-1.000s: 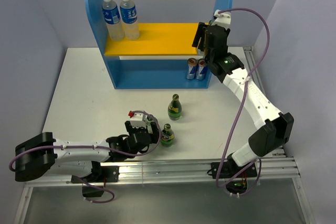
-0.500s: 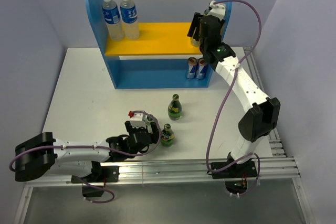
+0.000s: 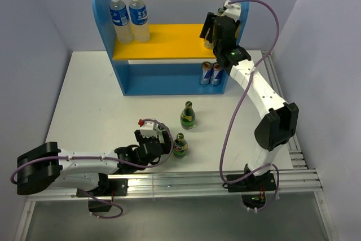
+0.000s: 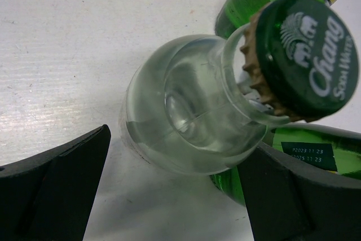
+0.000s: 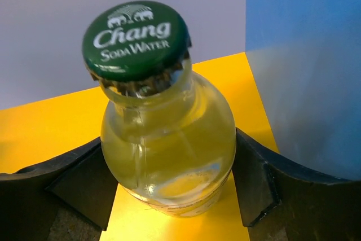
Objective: Place and organize the beverage onto the shelf
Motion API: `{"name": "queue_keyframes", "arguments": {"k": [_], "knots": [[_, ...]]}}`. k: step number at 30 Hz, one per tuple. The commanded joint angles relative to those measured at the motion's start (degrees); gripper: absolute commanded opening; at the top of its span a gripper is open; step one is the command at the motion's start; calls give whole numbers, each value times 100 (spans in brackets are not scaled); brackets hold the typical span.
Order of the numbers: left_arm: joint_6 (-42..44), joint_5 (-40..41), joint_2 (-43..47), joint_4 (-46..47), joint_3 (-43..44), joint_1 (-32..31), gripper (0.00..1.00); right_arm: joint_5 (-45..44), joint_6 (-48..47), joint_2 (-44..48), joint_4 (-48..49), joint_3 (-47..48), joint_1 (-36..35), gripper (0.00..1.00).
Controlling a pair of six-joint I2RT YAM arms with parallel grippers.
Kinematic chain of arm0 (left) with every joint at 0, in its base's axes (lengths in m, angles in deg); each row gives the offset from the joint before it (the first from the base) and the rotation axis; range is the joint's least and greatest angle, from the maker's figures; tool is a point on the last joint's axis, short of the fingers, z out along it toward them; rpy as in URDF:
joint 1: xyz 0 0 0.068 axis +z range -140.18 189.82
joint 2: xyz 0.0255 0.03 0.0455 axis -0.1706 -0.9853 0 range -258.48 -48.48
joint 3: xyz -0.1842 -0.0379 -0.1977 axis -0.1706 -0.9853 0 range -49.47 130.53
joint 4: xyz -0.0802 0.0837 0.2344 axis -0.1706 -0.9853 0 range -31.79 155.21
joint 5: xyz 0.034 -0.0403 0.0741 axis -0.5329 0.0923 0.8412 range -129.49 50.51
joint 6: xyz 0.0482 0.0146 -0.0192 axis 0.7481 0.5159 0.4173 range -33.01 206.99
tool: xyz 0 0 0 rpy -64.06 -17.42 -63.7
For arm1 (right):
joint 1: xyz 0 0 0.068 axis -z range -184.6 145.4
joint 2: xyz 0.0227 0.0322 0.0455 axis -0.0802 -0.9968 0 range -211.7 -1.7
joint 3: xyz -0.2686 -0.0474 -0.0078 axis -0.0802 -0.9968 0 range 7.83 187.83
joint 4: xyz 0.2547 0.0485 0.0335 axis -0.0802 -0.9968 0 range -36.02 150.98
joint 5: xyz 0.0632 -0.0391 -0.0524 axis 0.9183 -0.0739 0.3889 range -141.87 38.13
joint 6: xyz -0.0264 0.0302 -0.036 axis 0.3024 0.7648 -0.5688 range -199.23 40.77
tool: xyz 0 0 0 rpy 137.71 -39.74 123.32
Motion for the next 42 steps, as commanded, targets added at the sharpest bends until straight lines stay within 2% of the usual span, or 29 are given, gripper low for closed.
{"name": "queue_keyframes", "arguments": {"k": [1, 4, 6, 14, 24, 35, 37, 39, 42], "knots": [[33, -13, -56, 348, 39, -26, 97, 69, 80, -146, -307, -231, 29, 80], [7, -5, -47, 357, 21, -26, 97, 130, 114, -137, -290, -328, 29, 96], [-28, 21, -38, 339, 21, -26, 97, 174, 115, -103, -246, -442, 20, 99], [-55, 127, -3, 251, 4, -26, 97, 402, 211, 222, -26, -1117, -6, 100], [130, 294, -354, 435, 223, -26, 98, 675, 633, 1725, 203, -2858, -199, 100], [534, 900, -1303, 822, 803, -8, 98, 455, 888, 3534, -52, -4404, -1297, 100], [587, 970, -1444, 849, 926, 9, 97, 429, 976, 3781, -52, -4668, -1604, 100], [587, 1023, -1523, 805, 988, 18, 91, 473, 1072, 4203, -44, -5099, -1772, 100], [622, 1120, -1603, 753, 1076, 18, 77, 402, 1187, 4923, -53, -5705, -2124, 100]]}}
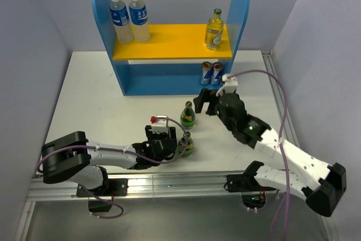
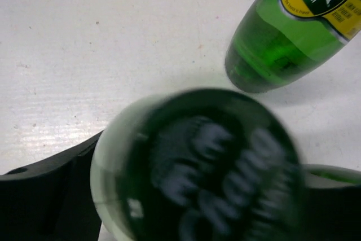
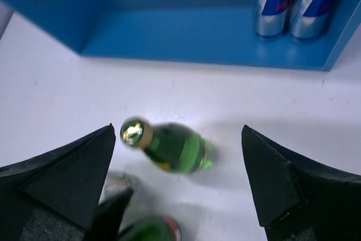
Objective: Place and organize the beverage onto the shelf
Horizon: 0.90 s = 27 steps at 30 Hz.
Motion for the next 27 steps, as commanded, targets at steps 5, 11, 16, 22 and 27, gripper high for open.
{"name": "queue_keyframes", "arguments": {"k": [5, 11, 16, 22, 27], "knots": [[310, 325, 17, 120, 368, 9, 23, -312, 276, 1912, -50, -1188, -660, 100], [748, 457, 605, -1460, 1281, 9, 0, -603, 250, 2539, -393, -1382, -695, 100], [1802, 28, 1124, -2366, 2739, 237, 0, -691, 232, 2681, -332, -1391, -687, 100], [3305, -633, 511, -2834, 4892, 1063, 0, -709, 206, 2707, -244, -1435, -687, 100], [3967, -1897, -402, -2745, 6656, 2012, 0, -761, 197, 2795, -191, -1523, -687, 100]]}}
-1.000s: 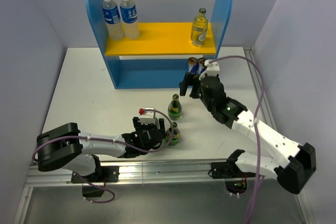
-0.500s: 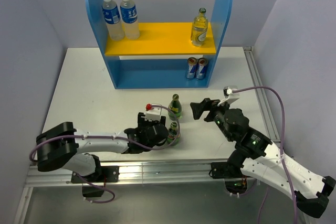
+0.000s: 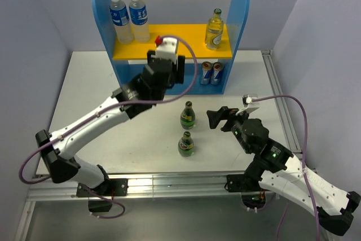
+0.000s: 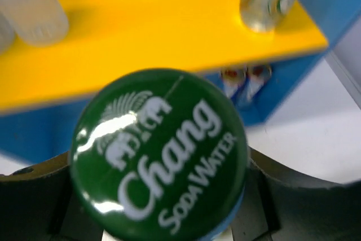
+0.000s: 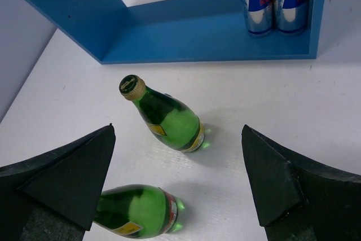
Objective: Place and organize the beverage onto the shelf
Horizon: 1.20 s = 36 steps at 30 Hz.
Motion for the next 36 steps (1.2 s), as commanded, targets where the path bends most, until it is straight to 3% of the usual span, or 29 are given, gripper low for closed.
{"name": "queue_keyframes", "arguments": {"k": [1, 5, 12, 22, 29, 33, 36], "knots": [[780, -853, -511, 308, 1229, 564, 0, -171, -17, 96, 124, -54, -40, 100], [815, -1784, -1179, 378, 2223, 1275, 0, -233, 26, 262, 114, -151, -31, 100], [798, -2567, -2532, 325, 3787, 1698, 0, -197, 62, 394, 79, -230, -40, 100], [429, -3473, -3448, 729, 4422, 1804, 0, -329, 62, 447, 141, -309, -31, 100], [525, -4097, -3615, 1484, 3729, 1795, 1, -338, 62, 465, 167, -371, -40, 99], [578, -4212, -3694, 1732, 3604, 1787, 14, -338, 62, 465, 167, -379, -40, 99], [631, -4247, -3843, 1662, 3771, 1787, 39, -356, 71, 474, 150, -379, -31, 100]]}}
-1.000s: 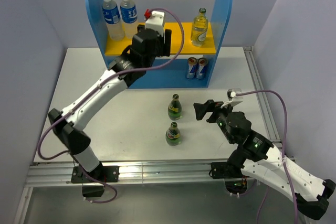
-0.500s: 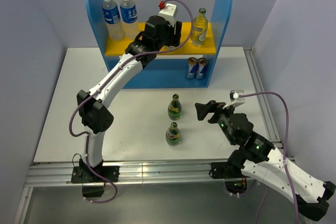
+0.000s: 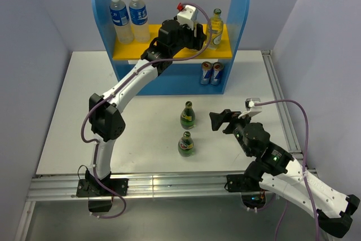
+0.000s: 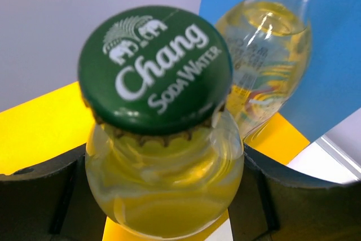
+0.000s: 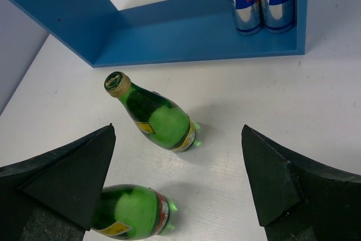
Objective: Place and organize the beverage onto the shelf
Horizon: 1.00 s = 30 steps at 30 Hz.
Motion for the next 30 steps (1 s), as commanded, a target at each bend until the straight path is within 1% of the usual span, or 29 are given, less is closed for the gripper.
{"name": "queue_keyframes", "arguments": {"k": [1, 3, 4, 8, 14, 15, 20, 21, 25, 30], "knots": [[45, -289, -152, 409, 191, -19, 52, -148, 55, 74, 156, -1, -31, 100], [63, -289, -214, 400, 262, -28, 60, -166, 64, 74, 156, -1, -31, 100], [71, -341, -231, 400, 262, -19, 66, -166, 64, 74, 156, -1, -31, 99], [98, -377, -196, 453, 192, -19, 73, -192, 73, 74, 147, -19, -31, 99], [142, -385, -153, 444, 112, -19, 80, -201, 82, 38, 147, -10, -31, 100], [142, -368, -135, 479, 77, -19, 82, -209, 82, 56, 147, -19, -31, 100], [150, -412, -29, 541, -125, -28, 83, -218, 90, 30, 156, -37, -31, 100], [142, -368, 6, 549, -169, -36, 86, -236, 90, 30, 156, -45, -31, 99], [221, -201, 514, 821, -747, -72, 87, -227, 99, 30, 165, -80, -31, 100], [309, -34, 1069, 769, -1310, -72, 88, -218, 99, 38, 174, -89, -31, 100]]}}
